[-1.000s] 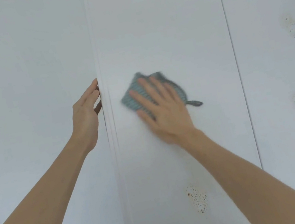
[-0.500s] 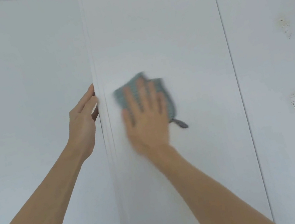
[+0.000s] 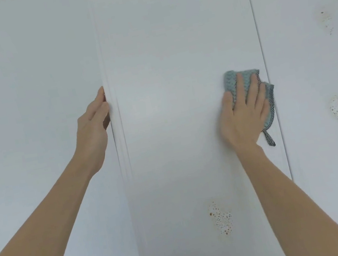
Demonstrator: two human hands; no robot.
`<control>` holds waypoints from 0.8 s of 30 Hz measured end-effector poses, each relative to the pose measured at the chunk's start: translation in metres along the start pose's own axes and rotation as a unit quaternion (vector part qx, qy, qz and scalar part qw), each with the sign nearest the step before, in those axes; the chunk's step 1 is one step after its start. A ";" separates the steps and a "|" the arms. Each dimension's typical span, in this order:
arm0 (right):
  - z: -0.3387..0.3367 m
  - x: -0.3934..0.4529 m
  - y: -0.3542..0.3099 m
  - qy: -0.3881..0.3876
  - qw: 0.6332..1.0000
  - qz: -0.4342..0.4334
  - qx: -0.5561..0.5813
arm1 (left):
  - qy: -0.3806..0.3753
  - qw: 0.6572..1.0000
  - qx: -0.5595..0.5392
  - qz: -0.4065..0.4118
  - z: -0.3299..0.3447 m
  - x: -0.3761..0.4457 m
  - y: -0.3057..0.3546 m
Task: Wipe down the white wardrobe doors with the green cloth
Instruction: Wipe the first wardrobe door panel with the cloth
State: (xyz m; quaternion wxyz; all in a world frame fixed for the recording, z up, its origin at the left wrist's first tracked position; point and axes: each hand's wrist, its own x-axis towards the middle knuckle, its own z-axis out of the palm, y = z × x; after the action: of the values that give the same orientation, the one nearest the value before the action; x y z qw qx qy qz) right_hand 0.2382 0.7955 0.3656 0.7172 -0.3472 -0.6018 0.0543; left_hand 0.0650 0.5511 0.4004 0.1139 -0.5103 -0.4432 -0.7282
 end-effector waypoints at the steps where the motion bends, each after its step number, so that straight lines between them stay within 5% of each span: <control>1: 0.007 -0.008 -0.016 0.022 0.999 0.026 -0.006 | -0.006 1.000 0.008 -0.001 -0.001 -0.003 0.000; 3: 0.018 -0.034 -0.054 0.063 0.998 -0.008 -0.002 | -0.012 1.000 0.026 0.005 -0.005 -0.010 -0.003; 5: 0.028 -0.076 -0.085 0.029 0.984 -0.176 0.010 | -0.016 0.999 0.048 0.013 -0.009 -0.017 -0.010; 8: 0.022 -0.132 -0.094 -0.097 0.893 -0.439 0.011 | -0.013 0.998 0.064 0.007 -0.015 -0.024 -0.018; 11: 0.014 -0.117 -0.066 -0.130 0.831 -0.541 -0.005 | -0.019 0.997 0.078 0.009 -0.015 -0.030 -0.018; 14: 0.010 -0.068 -0.028 -0.105 0.890 -0.444 -0.003 | -0.009 0.998 0.066 0.013 -0.016 -0.032 -0.017; 17: -0.007 -0.020 0.019 -0.061 0.982 -0.181 -0.003 | 0.005 0.999 0.040 0.018 -0.008 -0.035 -0.018; 20: -0.008 -0.009 0.027 -0.013 1.000 -0.010 0.001 | 0.016 0.999 0.014 0.026 0.001 -0.038 -0.020; 22: 0.002 -0.026 -0.001 0.030 0.999 0.026 -0.009 | 0.025 0.999 -0.001 0.027 0.004 -0.038 -0.024; 24: 0.011 -0.057 -0.034 0.041 0.999 -0.032 -0.005 | 0.035 0.999 -0.006 0.030 0.006 -0.038 -0.028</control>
State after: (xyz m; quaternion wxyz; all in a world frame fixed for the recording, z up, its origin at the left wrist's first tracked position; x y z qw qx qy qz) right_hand 0.2015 0.7461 0.3379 0.7409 -0.3332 -0.5829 0.0142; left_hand 0.0690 0.5612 0.3536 0.1484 -0.4982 -0.4189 -0.7445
